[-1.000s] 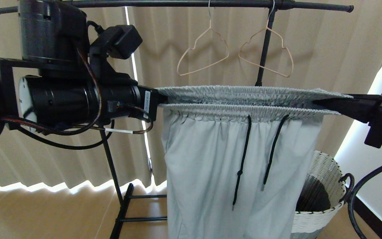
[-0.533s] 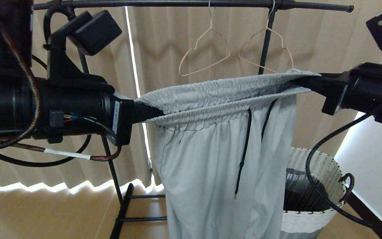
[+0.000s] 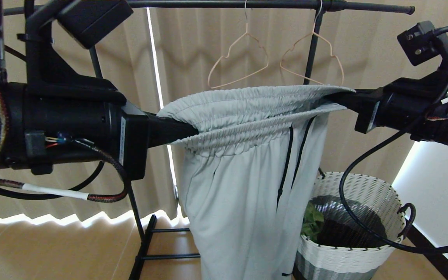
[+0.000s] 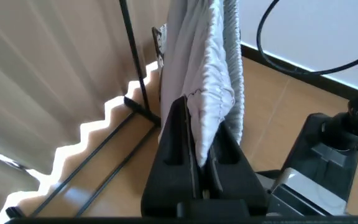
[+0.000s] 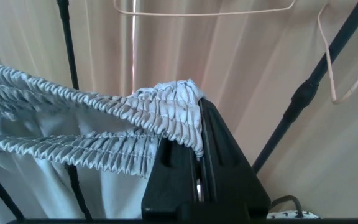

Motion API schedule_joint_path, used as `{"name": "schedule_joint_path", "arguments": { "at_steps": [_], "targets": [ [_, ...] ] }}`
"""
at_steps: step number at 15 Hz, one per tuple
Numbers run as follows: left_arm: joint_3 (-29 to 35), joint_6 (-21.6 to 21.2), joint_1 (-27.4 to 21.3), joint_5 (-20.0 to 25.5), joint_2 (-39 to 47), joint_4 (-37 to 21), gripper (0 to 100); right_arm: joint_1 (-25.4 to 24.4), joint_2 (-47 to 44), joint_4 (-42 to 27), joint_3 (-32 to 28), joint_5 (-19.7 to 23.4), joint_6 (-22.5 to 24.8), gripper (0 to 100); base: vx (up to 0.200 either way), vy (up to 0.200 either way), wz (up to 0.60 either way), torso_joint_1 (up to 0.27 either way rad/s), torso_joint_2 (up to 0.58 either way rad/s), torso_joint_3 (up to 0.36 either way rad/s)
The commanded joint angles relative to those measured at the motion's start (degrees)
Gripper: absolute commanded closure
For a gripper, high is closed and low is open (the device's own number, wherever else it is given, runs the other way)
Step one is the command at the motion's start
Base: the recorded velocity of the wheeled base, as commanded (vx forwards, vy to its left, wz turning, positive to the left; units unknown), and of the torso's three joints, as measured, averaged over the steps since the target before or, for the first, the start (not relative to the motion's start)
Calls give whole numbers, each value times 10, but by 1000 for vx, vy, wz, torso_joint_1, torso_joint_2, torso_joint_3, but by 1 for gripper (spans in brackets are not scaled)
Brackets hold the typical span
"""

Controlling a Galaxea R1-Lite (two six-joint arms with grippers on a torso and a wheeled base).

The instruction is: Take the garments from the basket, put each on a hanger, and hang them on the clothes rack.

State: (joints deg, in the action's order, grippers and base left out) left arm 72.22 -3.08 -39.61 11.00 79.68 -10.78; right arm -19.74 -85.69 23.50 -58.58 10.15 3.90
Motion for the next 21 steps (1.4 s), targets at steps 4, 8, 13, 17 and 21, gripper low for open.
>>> {"name": "schedule_joint_path", "arguments": {
  "at_steps": [4, 8, 13, 17, 21],
  "targets": [
    [1, -3, 50, -55, 61, 112, 100, 1, 27, -7, 15, 0, 1, 100, 0, 0, 0, 0, 0, 0],
    [-30, -5, 56, -67, 62, 117, 100, 1, 28, -7, 24, -5, 1, 100, 0, 0, 0, 0, 0, 0],
    [-5, -10, 74, -66, 60, 139, 100, 1, 30, -2, 13, -4, 1, 100, 0, 0, 0, 0, 0, 0],
    [-6, -10, 73, -66, 59, 139, 100, 1, 33, -3, 13, -4, 1, 100, 0, 0, 0, 0, 0, 0],
    [-6, -18, 73, -66, 60, 139, 100, 1, 39, -7, 15, -4, 1, 0, 0, 0, 0, 0, 0, 0]
  ]
}}
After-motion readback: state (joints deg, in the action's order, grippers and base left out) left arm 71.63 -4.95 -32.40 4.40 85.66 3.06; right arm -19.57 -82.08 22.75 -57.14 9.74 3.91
